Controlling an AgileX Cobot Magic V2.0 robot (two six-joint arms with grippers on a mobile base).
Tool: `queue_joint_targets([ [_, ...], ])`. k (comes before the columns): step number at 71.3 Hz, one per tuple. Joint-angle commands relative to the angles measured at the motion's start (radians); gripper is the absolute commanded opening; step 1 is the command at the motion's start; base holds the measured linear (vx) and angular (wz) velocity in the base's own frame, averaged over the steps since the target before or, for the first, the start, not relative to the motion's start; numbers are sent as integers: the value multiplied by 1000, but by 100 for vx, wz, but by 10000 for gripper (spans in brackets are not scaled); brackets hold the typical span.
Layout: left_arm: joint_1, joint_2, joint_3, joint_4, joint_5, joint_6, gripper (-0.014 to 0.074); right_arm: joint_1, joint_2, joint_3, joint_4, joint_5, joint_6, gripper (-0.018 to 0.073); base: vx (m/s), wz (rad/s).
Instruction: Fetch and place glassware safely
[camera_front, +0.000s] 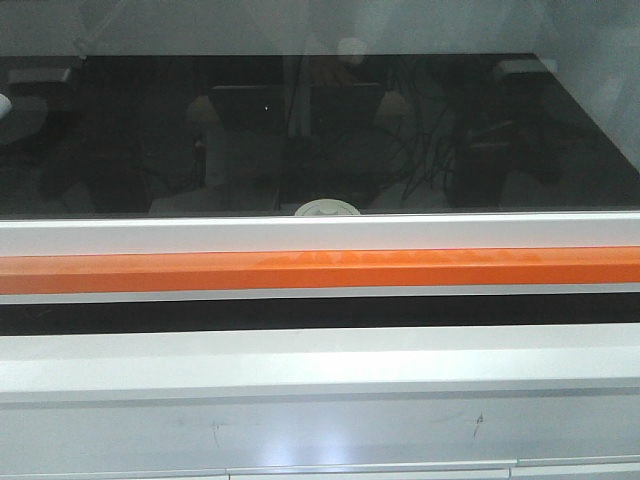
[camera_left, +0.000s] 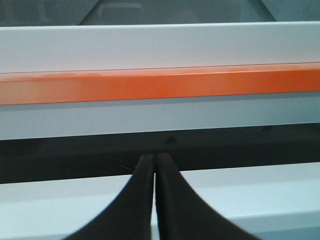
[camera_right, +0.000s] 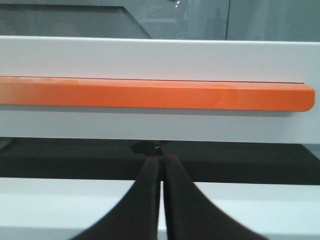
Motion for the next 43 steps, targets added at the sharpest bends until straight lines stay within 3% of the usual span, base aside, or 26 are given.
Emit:
queue_joint_targets([
  [1, 4, -11, 31, -7, -76, -4, -7, 3, -6, 19, -7, -72, -6, -8, 0, 0],
  [43, 4, -11, 31, -7, -76, -4, -7, 3, -6, 19, -7, -72, -6, -8, 0, 0],
])
